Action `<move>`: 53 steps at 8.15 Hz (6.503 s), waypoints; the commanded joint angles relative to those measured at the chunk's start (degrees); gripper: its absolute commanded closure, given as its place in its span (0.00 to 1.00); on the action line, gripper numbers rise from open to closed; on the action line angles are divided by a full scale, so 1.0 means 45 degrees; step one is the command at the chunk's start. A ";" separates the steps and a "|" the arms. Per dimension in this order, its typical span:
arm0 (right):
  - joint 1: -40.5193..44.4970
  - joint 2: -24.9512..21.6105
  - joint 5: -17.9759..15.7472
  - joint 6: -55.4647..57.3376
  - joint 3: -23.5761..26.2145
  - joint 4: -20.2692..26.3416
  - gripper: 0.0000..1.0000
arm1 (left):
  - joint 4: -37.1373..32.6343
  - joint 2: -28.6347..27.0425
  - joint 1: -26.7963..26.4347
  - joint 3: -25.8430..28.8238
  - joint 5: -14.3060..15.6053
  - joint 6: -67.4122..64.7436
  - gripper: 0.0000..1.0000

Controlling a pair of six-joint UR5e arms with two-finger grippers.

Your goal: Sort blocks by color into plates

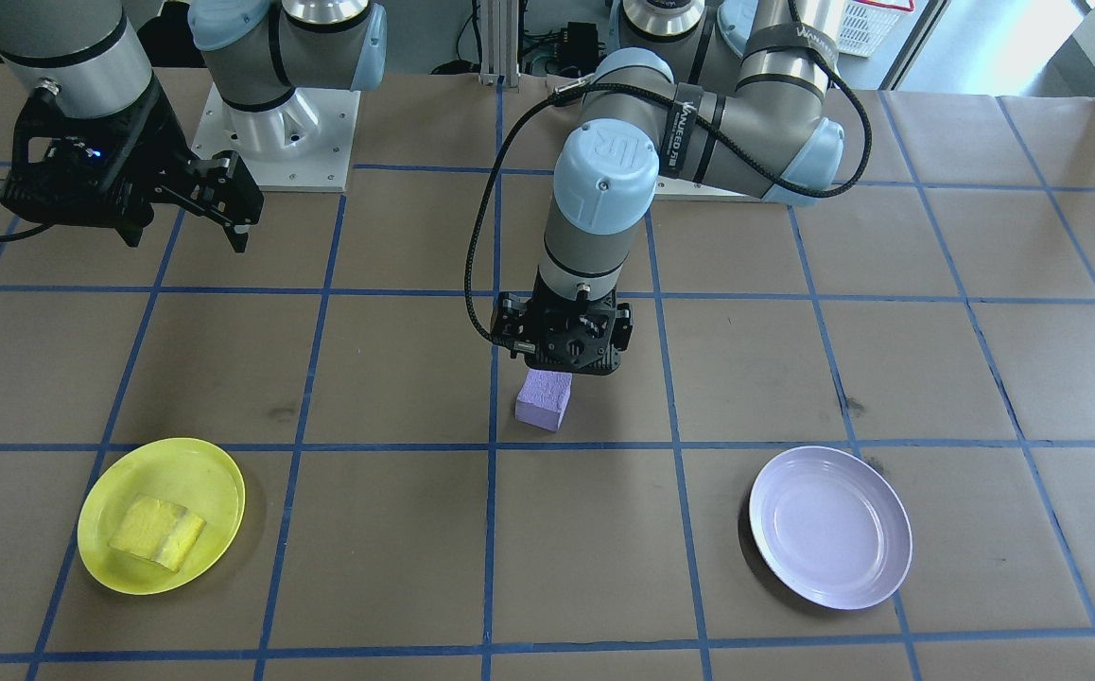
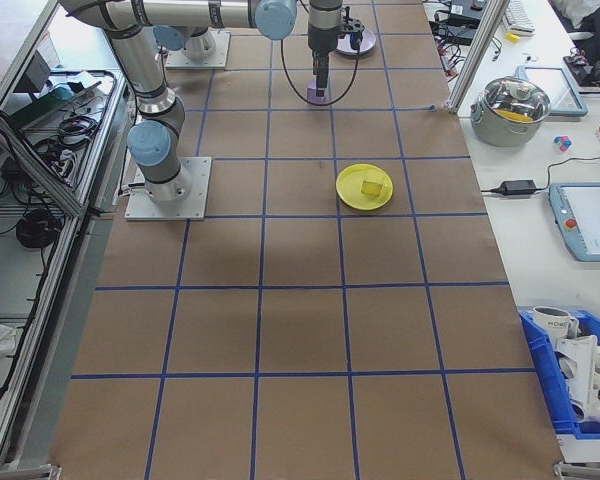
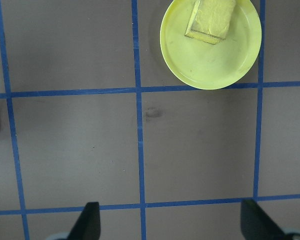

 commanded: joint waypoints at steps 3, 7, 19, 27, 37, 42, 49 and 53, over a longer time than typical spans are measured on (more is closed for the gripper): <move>0.0000 -0.0013 0.0001 -0.0109 0.0019 0.0110 0.00 | 0.1981 -0.1531 -0.0040 -0.0150 0.0021 -0.0026 0.00; 0.0000 -0.0072 0.0059 -0.0109 0.0195 0.0091 0.00 | 0.1885 -0.1647 -0.0059 -0.0189 0.0021 -0.0046 0.00; 0.0000 0.0065 0.0607 -0.0343 0.0214 -0.0065 0.00 | 0.1750 -0.1356 0.0037 -0.0424 -0.0018 0.0440 1.00; -0.0038 0.0065 0.0587 -0.0343 0.0410 -0.0104 0.00 | -0.3936 -0.0201 0.6202 0.2759 0.1073 0.5515 1.00; -0.0058 0.0104 0.0529 -0.0324 0.0488 -0.0124 0.00 | -0.2237 -0.3737 0.7011 0.4557 0.1329 0.5911 0.63; -0.0058 0.0084 0.0606 -0.0324 0.0488 -0.0124 0.00 | -0.2237 -0.3777 0.7031 0.4557 0.1310 0.5814 0.00; -0.0058 0.0085 0.0626 -0.0324 0.0488 -0.0143 0.00 | -0.2392 -0.2021 0.5394 0.4596 0.1583 0.3673 0.00; -0.0058 0.0104 0.0587 -0.0324 0.0488 -0.0143 0.00 | -0.3739 0.0650 0.4648 0.4460 0.1505 0.3235 0.00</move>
